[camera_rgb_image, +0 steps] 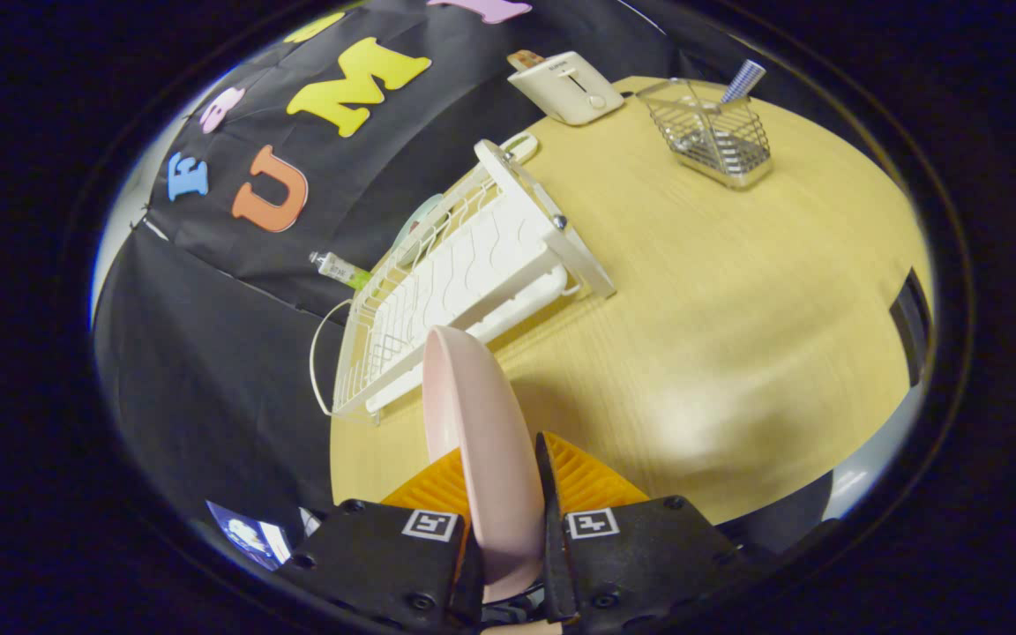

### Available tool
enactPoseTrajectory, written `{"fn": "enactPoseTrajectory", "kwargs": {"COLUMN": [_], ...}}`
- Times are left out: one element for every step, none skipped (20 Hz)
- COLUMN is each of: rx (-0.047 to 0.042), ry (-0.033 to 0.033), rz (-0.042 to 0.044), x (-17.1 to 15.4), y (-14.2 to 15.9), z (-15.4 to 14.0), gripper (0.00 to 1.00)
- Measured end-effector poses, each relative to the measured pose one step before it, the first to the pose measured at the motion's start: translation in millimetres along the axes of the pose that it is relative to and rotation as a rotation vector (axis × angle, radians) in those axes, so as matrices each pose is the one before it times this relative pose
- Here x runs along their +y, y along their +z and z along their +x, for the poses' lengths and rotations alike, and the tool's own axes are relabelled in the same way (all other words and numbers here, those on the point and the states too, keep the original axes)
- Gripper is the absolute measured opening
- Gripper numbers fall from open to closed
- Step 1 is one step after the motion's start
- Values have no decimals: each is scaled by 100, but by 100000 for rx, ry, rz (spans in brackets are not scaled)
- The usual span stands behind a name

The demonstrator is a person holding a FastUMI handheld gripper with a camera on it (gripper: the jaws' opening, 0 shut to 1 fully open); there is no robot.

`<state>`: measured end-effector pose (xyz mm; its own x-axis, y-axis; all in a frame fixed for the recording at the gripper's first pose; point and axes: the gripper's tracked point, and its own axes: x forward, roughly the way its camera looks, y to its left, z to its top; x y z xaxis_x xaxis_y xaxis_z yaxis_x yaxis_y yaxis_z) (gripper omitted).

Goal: Take the plate from the dish rack, then take the spoon from the basket and place it into the plate.

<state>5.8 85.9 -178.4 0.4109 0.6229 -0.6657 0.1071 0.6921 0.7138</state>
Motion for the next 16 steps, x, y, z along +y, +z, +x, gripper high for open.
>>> {"fn": "enactPoseTrajectory", "kwargs": {"rx": [1152,1375,1759,607,221,318,-519,-160,-110,-33,0,80,228,-121,-961,-382], "ry": [1416,605,-63,-287,1092,455,421,368,433,162,-244,-129,218,-688,-1197,-661], "rz": [1957,1719,1008,1358,2197,708,271,311,1078,1413,1371,599,-239,-550,-496,-557], "x": [-11,-156,-161,-143,228,237,149,84,-70,-98,-126,23,108,21,-245,-122], "y": [-480,-605,-425,-159,87,97,255,116,200,200,155,15,66,72,334,324], "z": [593,250,392,640,527,453,364,296,248,161,148,147,167,148,-182,116], "gripper": [32,32,31,32,32,32,32,32,32,33,33,34,34,35,35,37]}}
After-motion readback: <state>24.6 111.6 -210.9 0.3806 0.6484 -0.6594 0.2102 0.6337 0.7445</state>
